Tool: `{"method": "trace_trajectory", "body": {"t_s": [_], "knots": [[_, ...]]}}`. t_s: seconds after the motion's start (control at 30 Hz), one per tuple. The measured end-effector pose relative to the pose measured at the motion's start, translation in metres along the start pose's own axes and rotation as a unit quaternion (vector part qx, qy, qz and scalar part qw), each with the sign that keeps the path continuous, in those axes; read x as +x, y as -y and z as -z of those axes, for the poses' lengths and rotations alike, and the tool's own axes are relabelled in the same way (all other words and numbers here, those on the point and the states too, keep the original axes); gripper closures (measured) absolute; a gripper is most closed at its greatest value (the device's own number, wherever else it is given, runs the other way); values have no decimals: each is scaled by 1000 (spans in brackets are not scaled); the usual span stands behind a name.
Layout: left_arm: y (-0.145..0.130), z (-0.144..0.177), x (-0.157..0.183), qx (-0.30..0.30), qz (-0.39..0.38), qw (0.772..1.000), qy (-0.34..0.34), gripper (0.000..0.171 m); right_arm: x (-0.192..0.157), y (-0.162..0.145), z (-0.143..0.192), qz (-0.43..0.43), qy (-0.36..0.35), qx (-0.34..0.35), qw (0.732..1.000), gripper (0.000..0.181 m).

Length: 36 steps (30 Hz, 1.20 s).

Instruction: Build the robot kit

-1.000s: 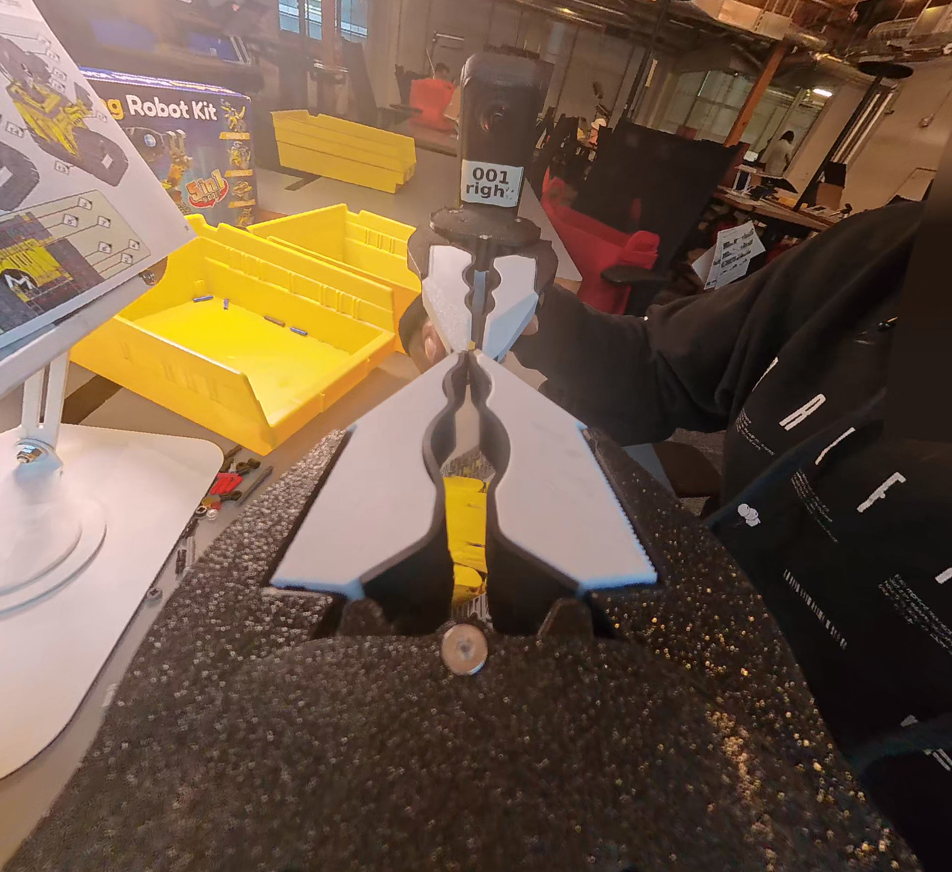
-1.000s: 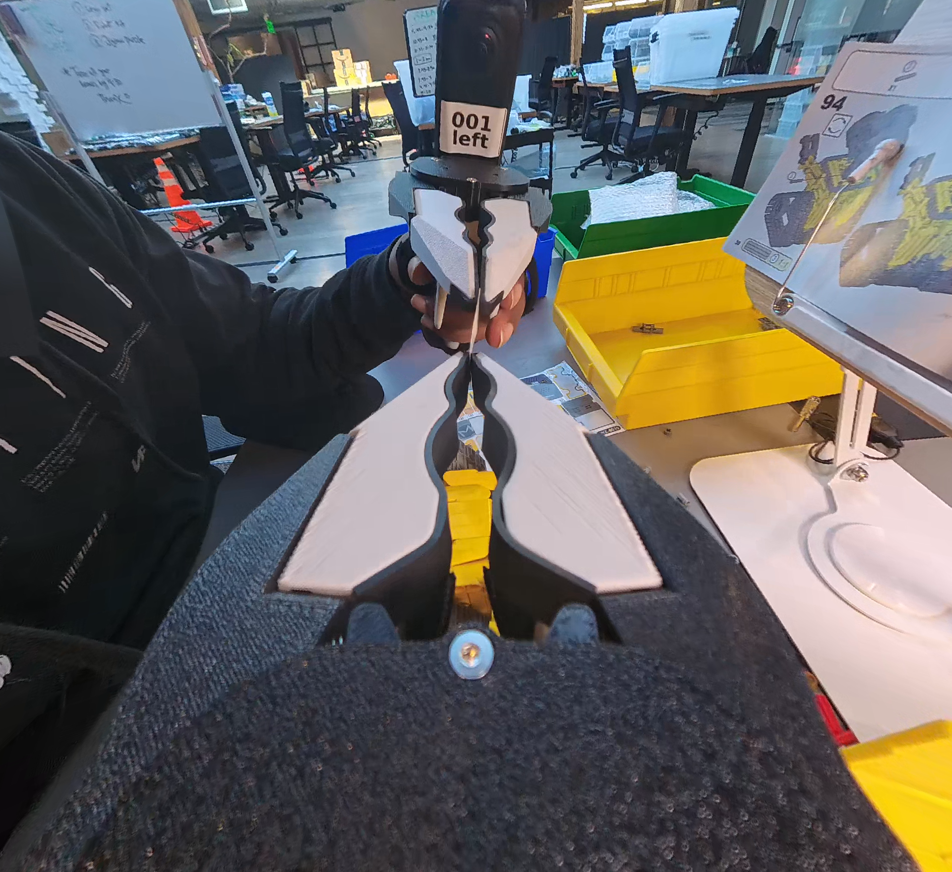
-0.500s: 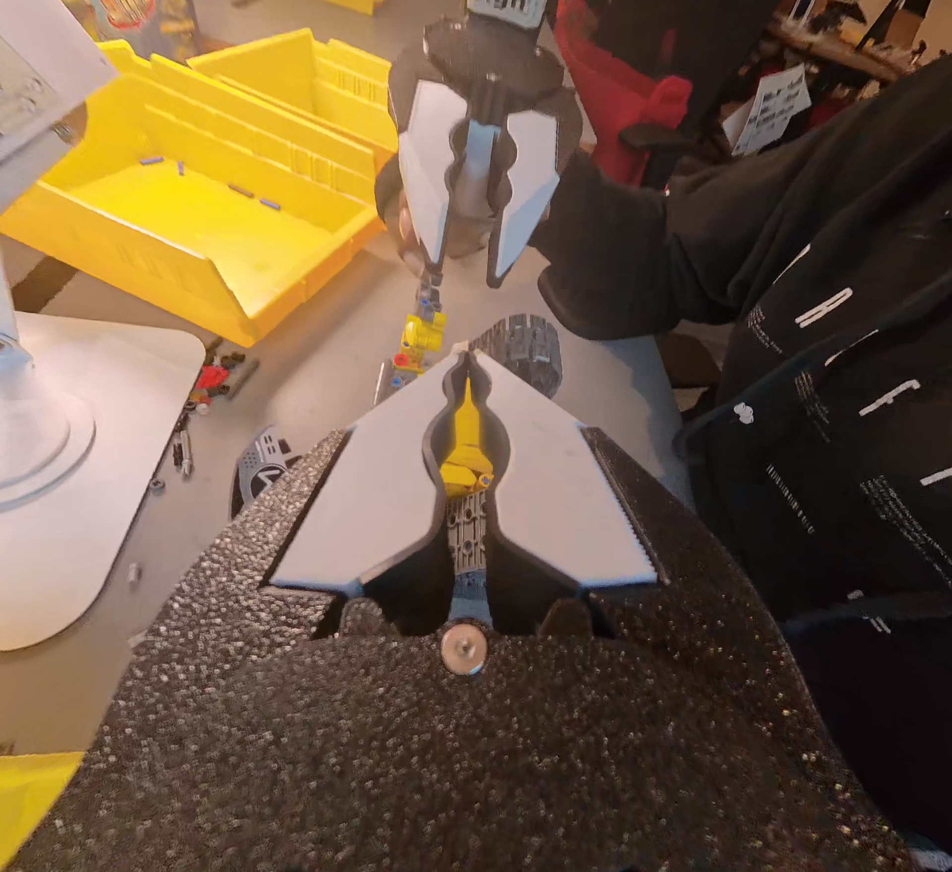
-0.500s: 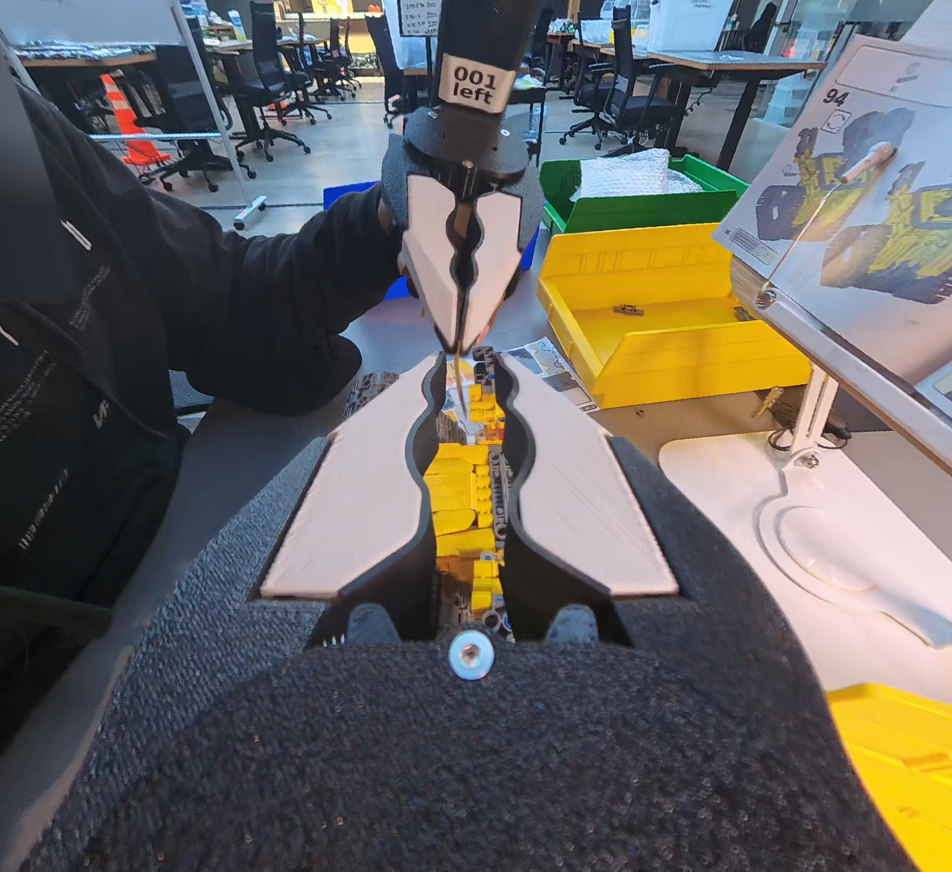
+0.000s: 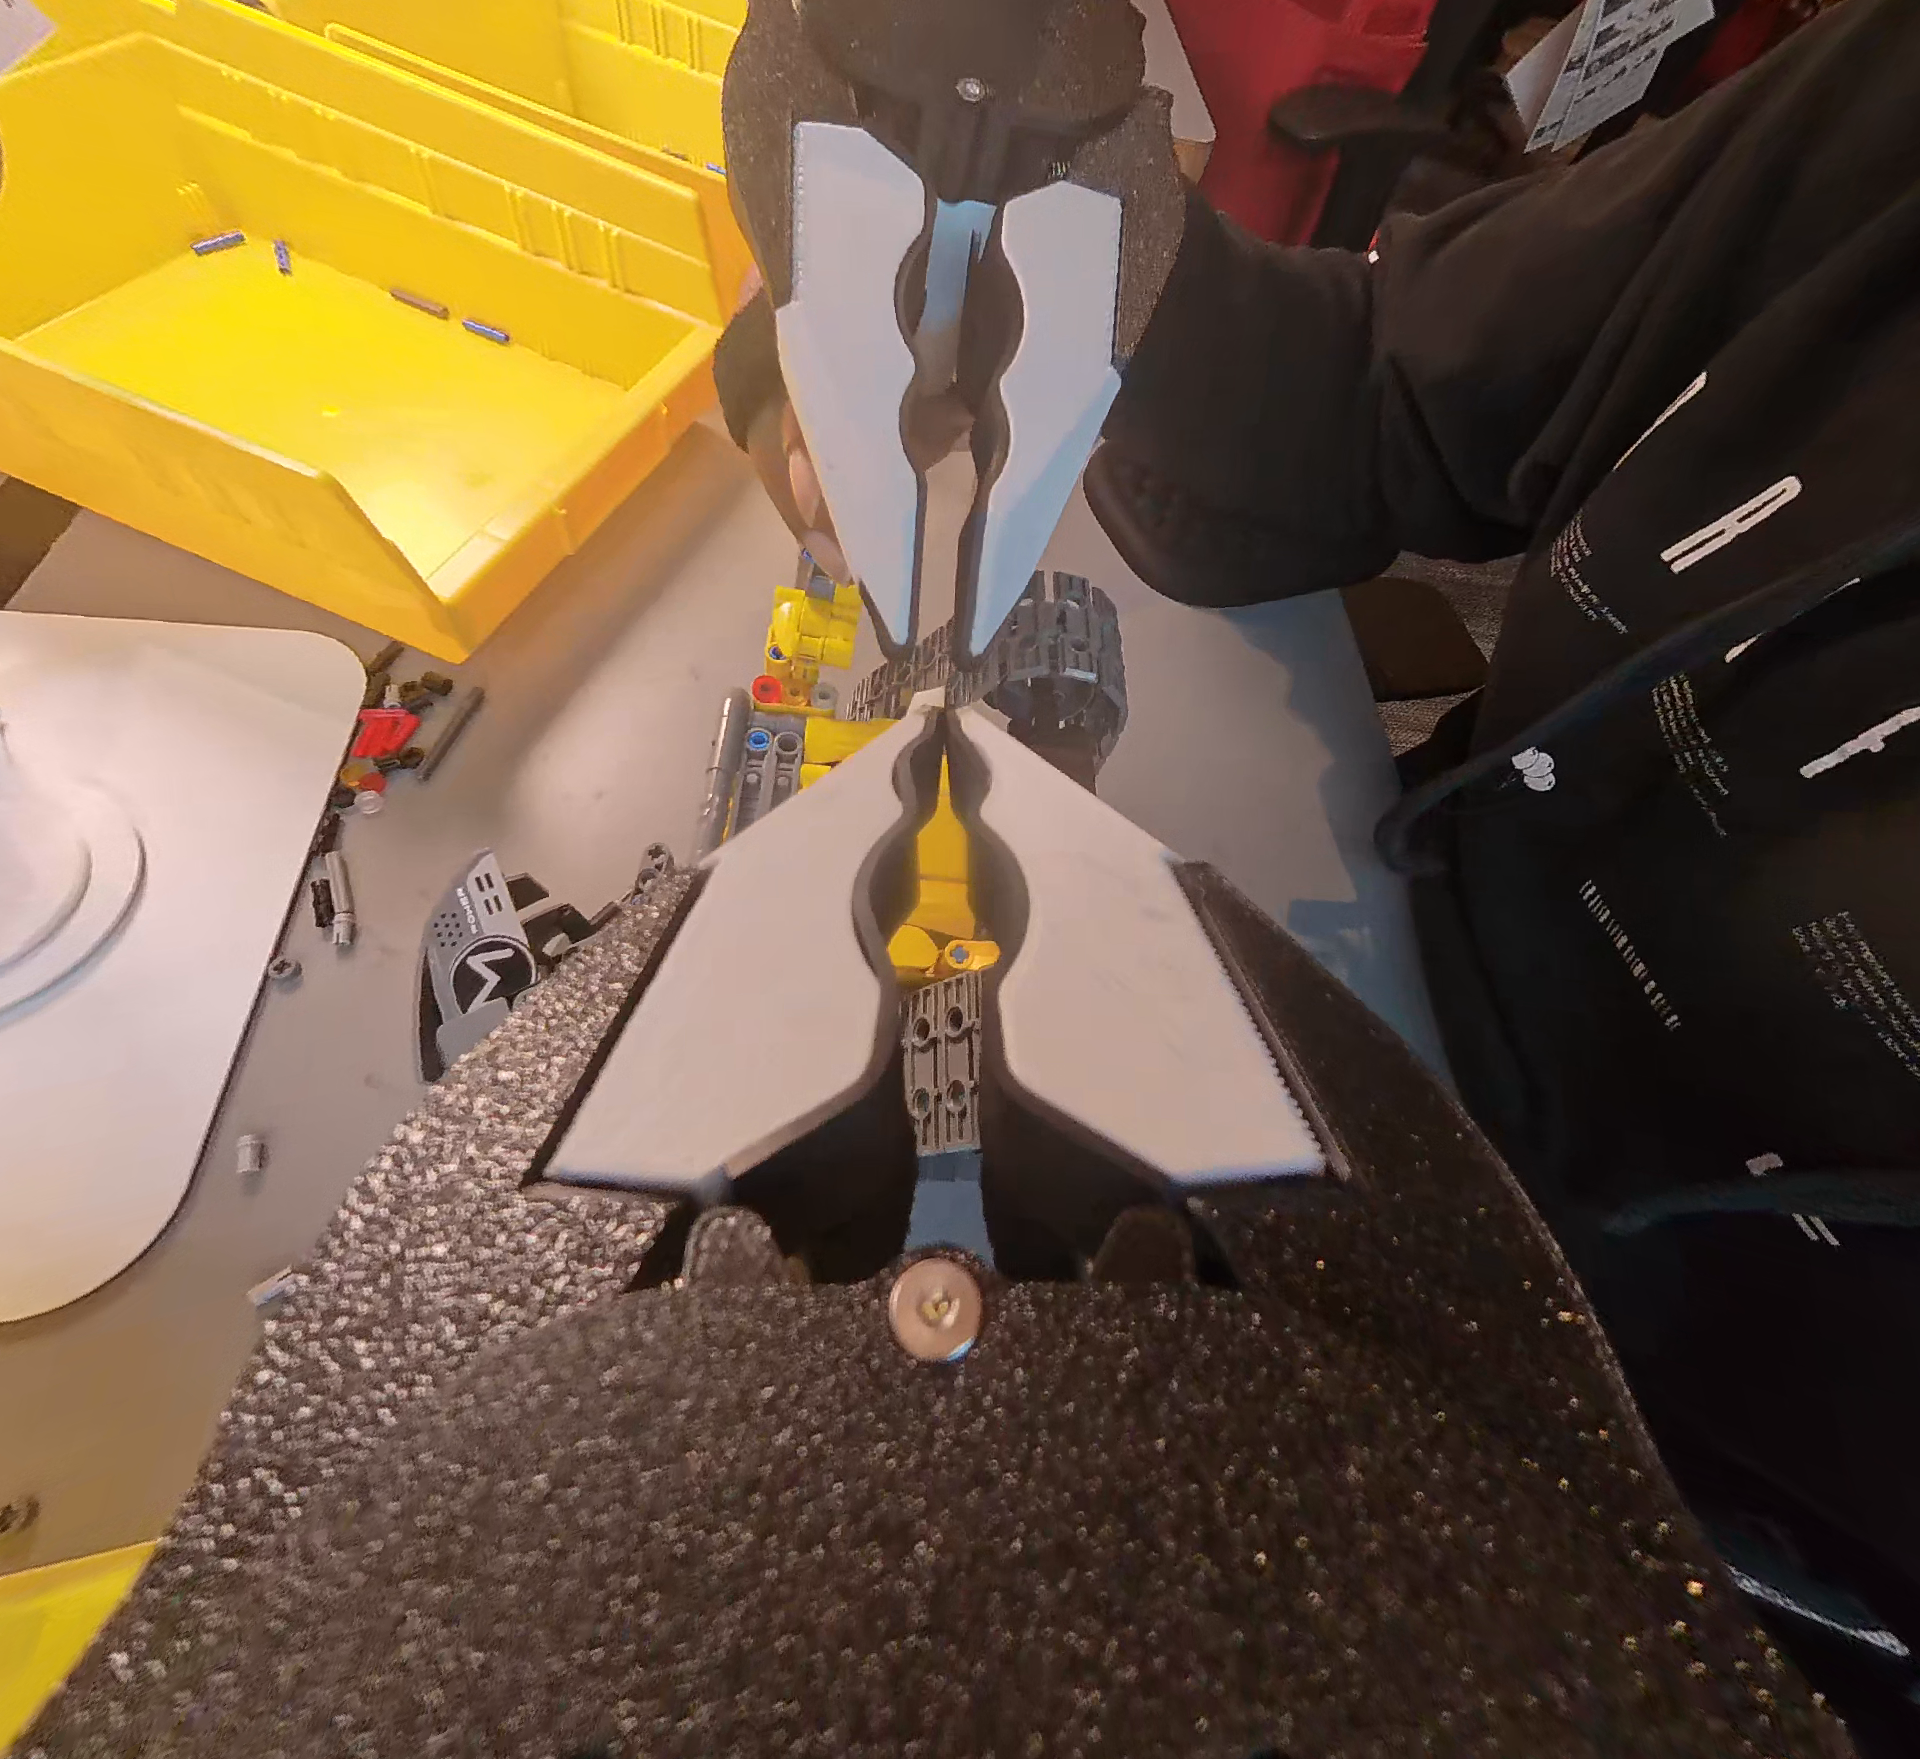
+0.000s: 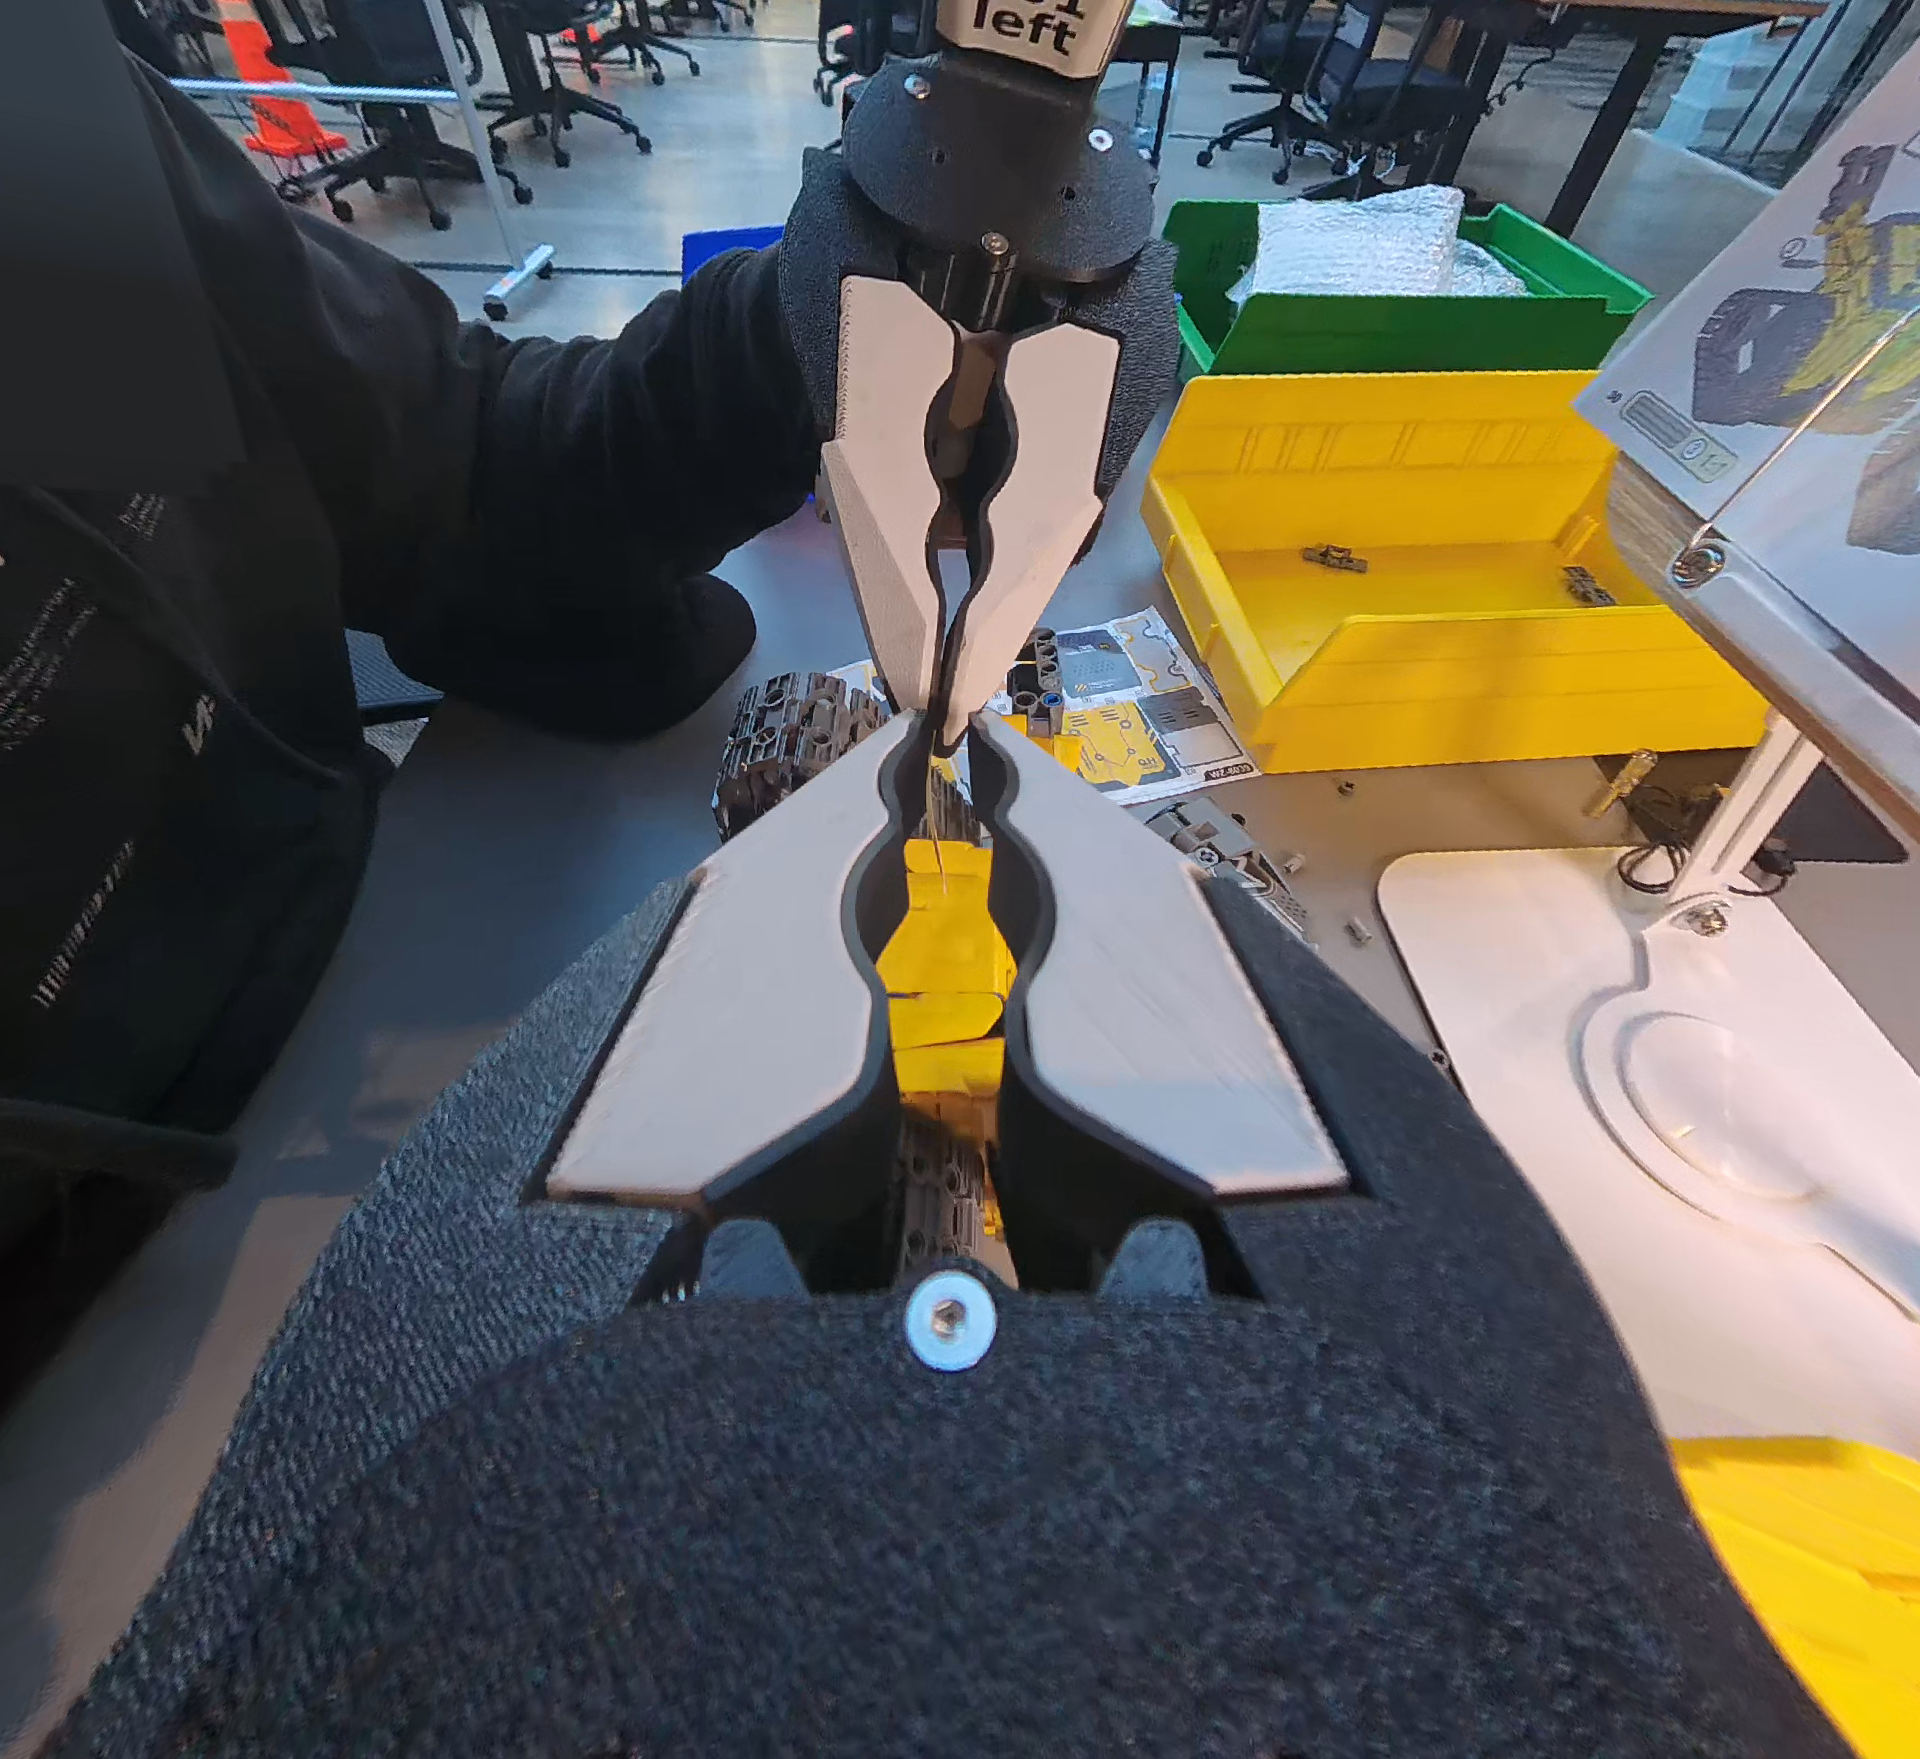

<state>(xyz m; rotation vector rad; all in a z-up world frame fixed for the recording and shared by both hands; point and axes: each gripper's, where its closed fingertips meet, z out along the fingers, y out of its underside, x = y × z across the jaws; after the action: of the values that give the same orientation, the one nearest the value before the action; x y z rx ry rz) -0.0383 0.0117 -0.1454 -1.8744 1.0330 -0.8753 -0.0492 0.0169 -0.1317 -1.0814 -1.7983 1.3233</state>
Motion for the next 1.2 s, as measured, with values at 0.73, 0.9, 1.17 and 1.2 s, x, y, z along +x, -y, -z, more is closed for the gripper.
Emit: {"method": "trace_trajectory", "body": {"t_s": [0.73,0.9,1.17,1.2], "knots": [[-1,-1,2,-8,-11,1000,3,171,-5,-8,-5,-23,18,-21,999,181],[2,1,2,3,-17,1000,4,171,-5,-5,-4,-31,20,-13,999,181],[4,12,-2,8,-26,999,23,163,-2,11,2,-70,28,33,997,181],[5,15,-3,10,-25,999,27,161,-1,13,2,-78,27,39,996,181]]}}
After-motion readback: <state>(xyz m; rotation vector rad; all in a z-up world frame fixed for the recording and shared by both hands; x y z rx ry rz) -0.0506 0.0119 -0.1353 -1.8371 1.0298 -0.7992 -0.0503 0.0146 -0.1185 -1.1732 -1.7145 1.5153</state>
